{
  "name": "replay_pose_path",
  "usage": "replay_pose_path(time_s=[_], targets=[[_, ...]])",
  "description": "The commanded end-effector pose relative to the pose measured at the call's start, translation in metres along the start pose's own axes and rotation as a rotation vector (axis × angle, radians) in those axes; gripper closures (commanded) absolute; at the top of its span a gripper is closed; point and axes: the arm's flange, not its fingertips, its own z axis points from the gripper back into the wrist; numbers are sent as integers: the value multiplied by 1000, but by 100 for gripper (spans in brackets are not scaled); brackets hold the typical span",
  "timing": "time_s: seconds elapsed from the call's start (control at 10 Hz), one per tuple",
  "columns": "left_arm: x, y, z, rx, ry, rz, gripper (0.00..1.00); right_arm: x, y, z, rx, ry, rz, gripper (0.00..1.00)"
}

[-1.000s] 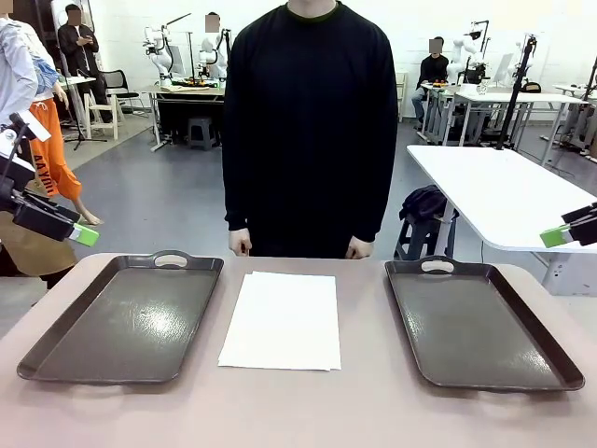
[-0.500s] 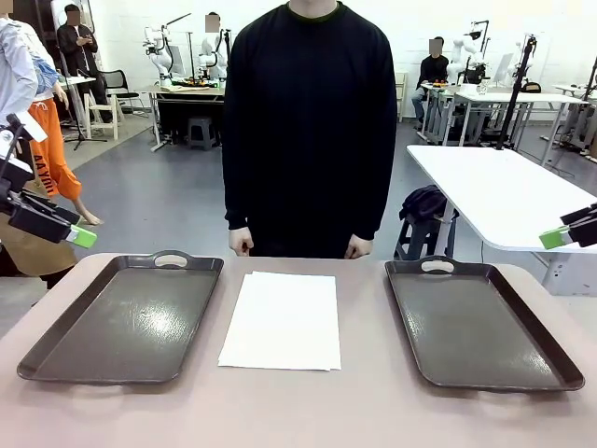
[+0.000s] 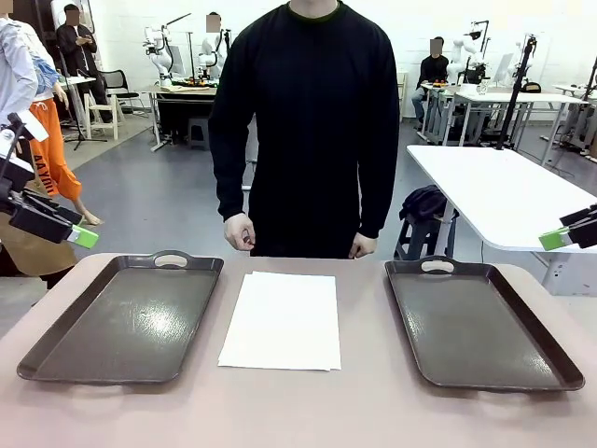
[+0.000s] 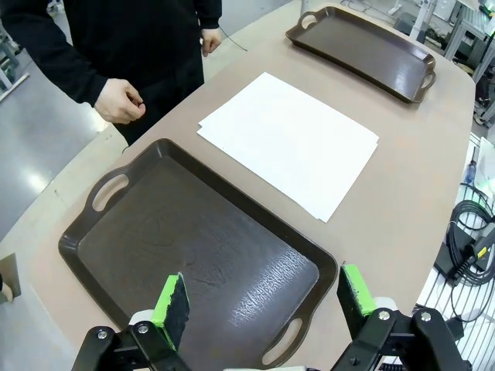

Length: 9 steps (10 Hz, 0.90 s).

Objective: Sort the A4 documents.
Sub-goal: Receive the A4 Paper.

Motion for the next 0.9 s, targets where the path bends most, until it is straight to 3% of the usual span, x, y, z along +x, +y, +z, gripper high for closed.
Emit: replay_pose_path(time_s=[0.0,0.8], targets=[[-1,3,2,8,-5,-1,0,0,0,0,0,0,0,0],[-1,3,2,8,-5,-1,0,0,0,0,0,0,0,0]])
